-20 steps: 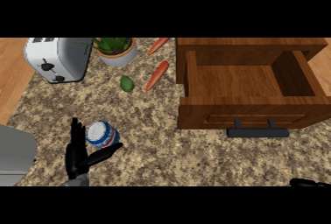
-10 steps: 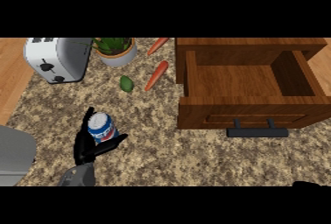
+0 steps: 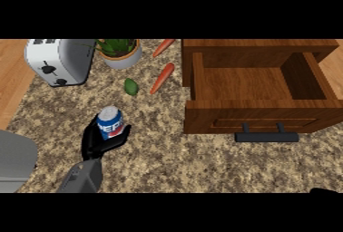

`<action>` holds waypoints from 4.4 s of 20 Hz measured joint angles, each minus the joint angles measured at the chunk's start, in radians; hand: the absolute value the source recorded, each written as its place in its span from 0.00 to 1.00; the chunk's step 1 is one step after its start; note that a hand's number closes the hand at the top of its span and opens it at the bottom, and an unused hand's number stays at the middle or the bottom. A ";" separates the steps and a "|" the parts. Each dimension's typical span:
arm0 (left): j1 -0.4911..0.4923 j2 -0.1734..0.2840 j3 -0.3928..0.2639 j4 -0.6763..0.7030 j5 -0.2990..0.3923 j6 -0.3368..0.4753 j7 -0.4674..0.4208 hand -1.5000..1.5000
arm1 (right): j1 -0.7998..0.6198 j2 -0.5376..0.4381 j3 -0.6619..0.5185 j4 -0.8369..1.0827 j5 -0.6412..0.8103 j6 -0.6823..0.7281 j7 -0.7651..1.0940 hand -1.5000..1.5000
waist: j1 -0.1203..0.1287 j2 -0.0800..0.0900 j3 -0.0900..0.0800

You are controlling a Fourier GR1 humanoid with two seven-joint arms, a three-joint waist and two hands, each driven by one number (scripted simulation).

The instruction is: Pick up the can, place it into the drawer and close the drawer

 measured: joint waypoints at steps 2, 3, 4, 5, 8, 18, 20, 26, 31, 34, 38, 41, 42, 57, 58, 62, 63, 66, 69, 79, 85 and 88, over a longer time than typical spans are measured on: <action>-0.024 -0.010 -0.006 0.029 -0.010 -0.005 -0.024 1.00 | -0.014 0.005 0.013 0.000 0.017 -0.010 0.007 0.00 | 0.000 0.001 0.000; -0.042 -0.007 -0.008 0.040 -0.012 -0.014 -0.021 1.00 | -0.013 0.008 0.016 -0.003 0.022 -0.012 0.008 0.00 | -0.001 0.001 0.000; -0.061 -0.003 -0.008 0.058 -0.013 -0.029 -0.022 1.00 | -0.012 0.008 0.015 -0.005 0.022 -0.012 0.009 0.00 | -0.002 0.001 -0.001; -0.081 0.006 -0.006 0.088 -0.018 -0.046 -0.031 1.00 | -0.013 0.010 0.017 0.010 0.027 -0.009 -0.004 0.00 | -0.003 0.001 -0.001; -0.158 0.009 -0.009 0.152 -0.028 -0.081 -0.041 1.00 | -0.034 -0.006 0.004 0.011 0.016 -0.009 0.013 0.00 | -0.008 0.003 -0.001; -0.301 -0.014 -0.021 0.137 -0.031 -0.107 0.043 1.00 | -0.037 -0.013 -0.014 0.017 0.025 -0.008 -0.002 0.00 | -0.002 0.000 0.000; -0.320 -0.013 -0.039 0.080 -0.038 -0.096 0.099 1.00 | -0.047 -0.026 -0.027 0.013 0.015 -0.009 0.016 0.00 | 0.002 -0.002 0.000; -0.378 -0.035 -0.101 -0.088 -0.064 -0.034 0.278 1.00 | -0.057 -0.029 -0.032 -0.006 0.020 -0.021 0.037 0.00 | 0.006 -0.004 0.000; -0.463 -0.047 -0.170 -0.217 -0.027 0.049 0.456 1.00 | -0.033 -0.007 -0.017 -0.004 0.038 -0.017 0.006 0.00 | 0.001 -0.004 0.000; -0.517 -0.049 -0.182 -0.266 -0.027 0.075 0.536 1.00 | -0.041 -0.018 -0.022 -0.015 0.031 -0.018 0.035 0.00 | 0.000 -0.003 0.000; -0.606 -0.053 -0.217 -0.291 -0.029 0.141 0.623 1.00 | -0.053 -0.016 -0.012 -0.022 0.041 -0.026 0.049 0.00 | -0.002 -0.002 0.000; -0.680 -0.055 -0.234 -0.298 -0.037 0.175 0.694 1.00 | -0.062 -0.022 -0.020 -0.009 0.039 -0.026 0.046 0.00 | -0.004 -0.001 0.000; -0.709 -0.055 -0.240 -0.288 -0.031 0.186 0.712 1.00 | -0.070 -0.019 -0.012 -0.003 0.051 -0.032 0.045 0.00 | -0.006 -0.001 0.000; -1.092 -0.056 -0.296 0.033 0.063 0.283 0.783 1.00 | -0.101 -0.027 0.003 -0.027 0.052 -0.038 0.075 0.00 | -0.039 0.008 0.001; -1.112 -0.056 -0.301 0.054 0.075 0.285 0.785 1.00 | -0.102 -0.019 0.017 -0.025 0.063 -0.042 0.073 0.00 | -0.040 0.008 0.001; -1.168 -0.056 -0.349 0.133 0.126 0.320 0.766 1.00 | -0.120 -0.023 0.024 -0.025 0.064 -0.045 0.086 0.00 | -0.056 0.012 0.002; -1.173 -0.056 -0.360 0.153 0.137 0.324 0.753 1.00 | -0.124 -0.027 0.020 -0.016 0.057 -0.041 0.079 0.00 | -0.062 0.014 0.002; -1.218 -0.057 -0.376 0.209 0.151 0.339 0.743 1.00 | -0.130 -0.030 0.024 -0.015 0.056 -0.038 0.082 0.00 | -0.068 0.016 0.002; -1.232 -0.056 -0.410 0.240 0.180 0.383 0.732 0.00 | -0.163 -0.047 0.018 0.000 0.046 -0.039 0.099 0.00 | -0.081 0.019 0.003; -1.261 -0.056 -0.475 0.303 0.249 0.497 0.682 0.00 | -0.199 -0.080 0.035 0.010 0.076 -0.027 0.102 0.00 | -0.099 0.024 0.003; -1.279 -0.056 -0.472 0.325 0.296 0.523 0.658 0.00 | -0.226 -0.126 0.068 0.019 0.149 0.006 0.048 0.00 | -0.101 0.029 0.003; -1.285 -0.056 -0.465 0.329 0.320 0.526 0.645 0.00 | -0.255 -0.164 0.087 0.043 0.215 0.021 0.011 0.00 | -0.093 0.030 0.003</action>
